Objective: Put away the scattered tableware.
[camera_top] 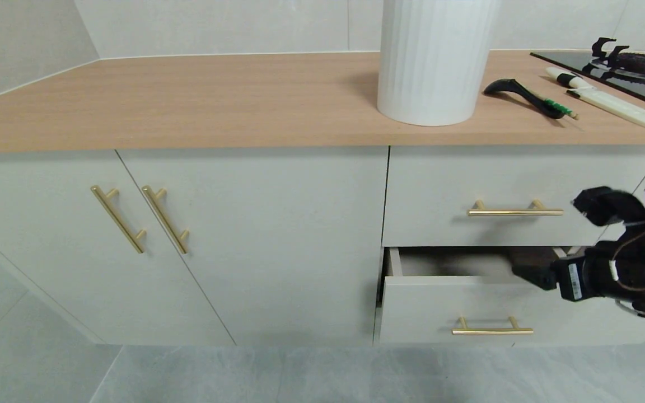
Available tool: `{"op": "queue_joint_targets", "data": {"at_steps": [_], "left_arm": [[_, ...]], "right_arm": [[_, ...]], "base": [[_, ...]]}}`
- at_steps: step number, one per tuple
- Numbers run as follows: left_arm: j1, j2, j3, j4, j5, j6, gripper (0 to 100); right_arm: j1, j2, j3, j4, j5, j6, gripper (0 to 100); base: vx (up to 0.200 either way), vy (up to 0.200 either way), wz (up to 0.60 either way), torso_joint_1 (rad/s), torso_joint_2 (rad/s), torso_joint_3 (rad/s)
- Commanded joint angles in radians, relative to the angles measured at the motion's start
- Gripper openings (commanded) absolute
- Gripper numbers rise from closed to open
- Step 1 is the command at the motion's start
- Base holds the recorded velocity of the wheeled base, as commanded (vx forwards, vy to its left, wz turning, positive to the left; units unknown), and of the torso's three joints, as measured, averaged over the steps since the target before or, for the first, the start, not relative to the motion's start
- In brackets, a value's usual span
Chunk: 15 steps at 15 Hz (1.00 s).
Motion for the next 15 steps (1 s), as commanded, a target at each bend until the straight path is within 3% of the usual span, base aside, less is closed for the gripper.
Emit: {"op": "queue_joint_targets", "data": {"at_steps": [1,5,9,15], "left_arm": [[0.001,0.0,0.0,0.0,0.0,0.0,100],[0.001,0.0,0.0,0.0,0.0,0.0,100],[0.001,0.0,0.0,0.0,0.0,0.0,100],[0.001,0.0,0.0,0.0,0.0,0.0,100]], "right_arm": [[0.011,0.034,-0.107,0.049,-0.003,0.003,100],[0.021,0.215,-0.096,-0.086,-0.015,0.007,100],[0.069,0.345,-0.094,-0.172,-0.107,0.027,100],[0.077,0.368,-0.07,-0.218,-0.132,0.022,100]], "base": [[0.0,0.0,0.0,0.0,0.0,0.0],[0.0,0.0,0.0,0.0,0.0,0.0],[0.0,0.0,0.0,0.0,0.0,0.0],[0.0,0.0,0.0,0.0,0.0,0.0]]}}
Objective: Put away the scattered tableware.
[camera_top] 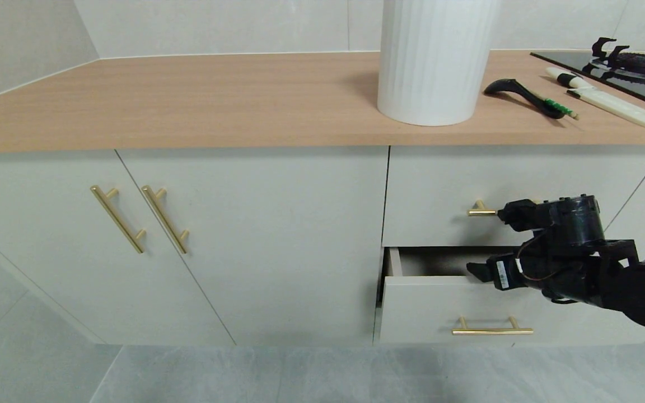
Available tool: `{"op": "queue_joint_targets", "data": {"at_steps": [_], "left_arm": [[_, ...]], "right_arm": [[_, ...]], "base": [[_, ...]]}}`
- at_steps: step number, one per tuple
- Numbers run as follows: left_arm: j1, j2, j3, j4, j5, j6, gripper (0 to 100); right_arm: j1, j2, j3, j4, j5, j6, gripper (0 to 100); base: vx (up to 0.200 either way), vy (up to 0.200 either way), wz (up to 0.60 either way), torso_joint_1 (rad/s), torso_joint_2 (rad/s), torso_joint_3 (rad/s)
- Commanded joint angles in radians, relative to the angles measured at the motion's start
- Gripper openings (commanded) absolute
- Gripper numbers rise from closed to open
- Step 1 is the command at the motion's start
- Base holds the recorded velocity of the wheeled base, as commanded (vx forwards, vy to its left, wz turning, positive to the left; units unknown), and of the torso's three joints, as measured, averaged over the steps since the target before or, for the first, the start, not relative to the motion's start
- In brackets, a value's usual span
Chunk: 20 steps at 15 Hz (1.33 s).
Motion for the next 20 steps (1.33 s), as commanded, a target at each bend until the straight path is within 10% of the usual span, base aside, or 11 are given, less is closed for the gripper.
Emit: {"op": "queue_joint_targets", "data": {"at_steps": [1,20], "left_arm": [[0.001,0.0,0.0,0.0,0.0,0.0,100],[0.001,0.0,0.0,0.0,0.0,0.0,100]], "right_arm": [[0.001,0.007,0.012,0.007,0.0,-0.003,100],[0.094,-0.182,-0.067,0.707,0.0,-0.066,100]], "base": [[0.0,0.0,0.0,0.0,0.0,0.0],[0.0,0.0,0.0,0.0,0.0,0.0]]}}
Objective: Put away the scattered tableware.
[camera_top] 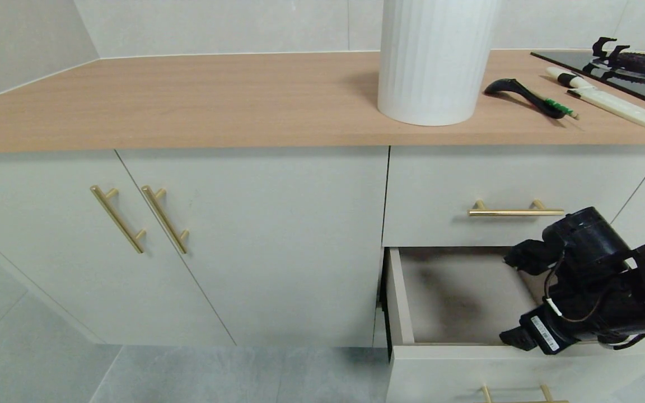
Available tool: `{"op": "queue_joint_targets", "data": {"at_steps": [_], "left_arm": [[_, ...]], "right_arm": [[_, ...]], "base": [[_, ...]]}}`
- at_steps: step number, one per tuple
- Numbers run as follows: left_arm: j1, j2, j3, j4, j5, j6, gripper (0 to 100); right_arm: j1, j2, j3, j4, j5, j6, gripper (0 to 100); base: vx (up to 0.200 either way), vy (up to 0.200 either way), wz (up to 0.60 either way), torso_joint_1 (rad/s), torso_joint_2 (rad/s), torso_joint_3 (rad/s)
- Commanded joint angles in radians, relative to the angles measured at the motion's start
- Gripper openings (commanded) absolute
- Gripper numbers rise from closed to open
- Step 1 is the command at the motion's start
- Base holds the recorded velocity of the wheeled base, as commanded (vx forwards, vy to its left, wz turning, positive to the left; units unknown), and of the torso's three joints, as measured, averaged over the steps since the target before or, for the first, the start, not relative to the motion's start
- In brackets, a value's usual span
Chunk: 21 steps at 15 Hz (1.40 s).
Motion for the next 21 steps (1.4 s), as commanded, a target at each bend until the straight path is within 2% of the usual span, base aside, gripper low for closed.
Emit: {"op": "queue_joint_targets", "data": {"at_steps": [1,4,9,13,18,21], "left_arm": [[0.0,0.0,0.0,0.0,0.0,0.0,100],[0.0,0.0,0.0,0.0,0.0,0.0,100],[0.0,0.0,0.0,0.0,0.0,0.0,100],[0.0,0.0,0.0,0.0,0.0,0.0,100],[0.0,0.0,0.0,0.0,0.0,0.0,100],[0.0,0.0,0.0,0.0,0.0,0.0,100]], "right_arm": [[0.022,-0.018,0.0,0.03,-0.001,-0.007,100],[0.081,-0.017,-0.028,0.211,-0.05,-0.007,100],[0.151,-0.012,-0.026,0.346,-0.061,-0.023,100],[0.153,-0.02,-0.031,0.352,-0.068,-0.023,100],[0.174,-0.017,-0.028,0.425,-0.07,-0.035,100],[0.176,-0.018,-0.043,0.406,-0.067,-0.029,100]], "base": [[0.0,0.0,0.0,0.0,0.0,0.0],[0.0,0.0,0.0,0.0,0.0,0.0],[0.0,0.0,0.0,0.0,0.0,0.0],[0.0,0.0,0.0,0.0,0.0,0.0],[0.0,0.0,0.0,0.0,0.0,0.0],[0.0,0.0,0.0,0.0,0.0,0.0]]}}
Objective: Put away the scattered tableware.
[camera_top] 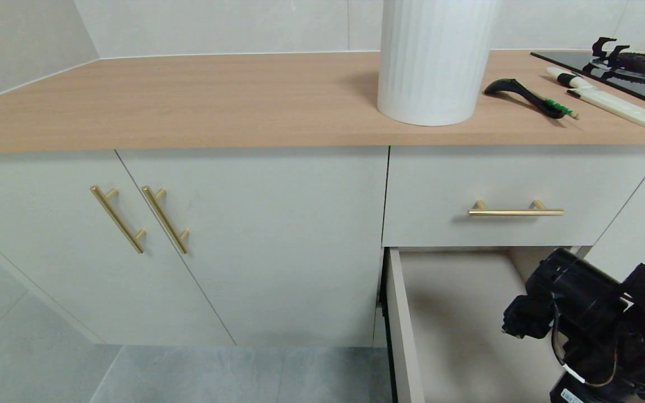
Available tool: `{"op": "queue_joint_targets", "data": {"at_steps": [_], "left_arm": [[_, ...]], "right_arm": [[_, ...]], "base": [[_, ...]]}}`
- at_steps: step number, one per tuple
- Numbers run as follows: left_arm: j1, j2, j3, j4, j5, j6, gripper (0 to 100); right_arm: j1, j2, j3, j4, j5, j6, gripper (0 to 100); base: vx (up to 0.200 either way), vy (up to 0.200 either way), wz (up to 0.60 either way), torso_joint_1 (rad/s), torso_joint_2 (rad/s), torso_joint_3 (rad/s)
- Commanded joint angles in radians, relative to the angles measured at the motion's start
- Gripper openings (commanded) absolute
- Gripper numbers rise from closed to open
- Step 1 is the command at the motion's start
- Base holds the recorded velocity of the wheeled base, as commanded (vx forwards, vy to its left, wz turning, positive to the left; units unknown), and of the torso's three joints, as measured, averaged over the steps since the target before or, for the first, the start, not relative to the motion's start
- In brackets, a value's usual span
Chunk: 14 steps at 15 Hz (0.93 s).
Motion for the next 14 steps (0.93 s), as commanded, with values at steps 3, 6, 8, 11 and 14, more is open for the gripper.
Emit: {"op": "queue_joint_targets", "data": {"at_steps": [3,6,8,11,14], "left_arm": [[0.0,0.0,0.0,0.0,0.0,0.0,100],[0.0,0.0,0.0,0.0,0.0,0.0,100],[0.0,0.0,0.0,0.0,0.0,0.0,100],[0.0,0.0,0.0,0.0,0.0,0.0,100],[0.0,0.0,0.0,0.0,0.0,0.0,100]], "right_arm": [[-0.004,-0.074,-0.099,-0.023,0.012,0.132,100],[-0.045,-0.153,-0.193,-0.075,0.115,0.314,100],[-0.129,-0.203,-0.187,-0.078,0.13,0.231,100],[-0.185,-0.243,-0.19,-0.128,0.132,0.207,100],[-0.188,-0.274,-0.179,-0.138,0.13,0.193,100]], "base": [[0.0,0.0,0.0,0.0,0.0,0.0],[0.0,0.0,0.0,0.0,0.0,0.0],[0.0,0.0,0.0,0.0,0.0,0.0],[0.0,0.0,0.0,0.0,0.0,0.0],[0.0,0.0,0.0,0.0,0.0,0.0]]}}
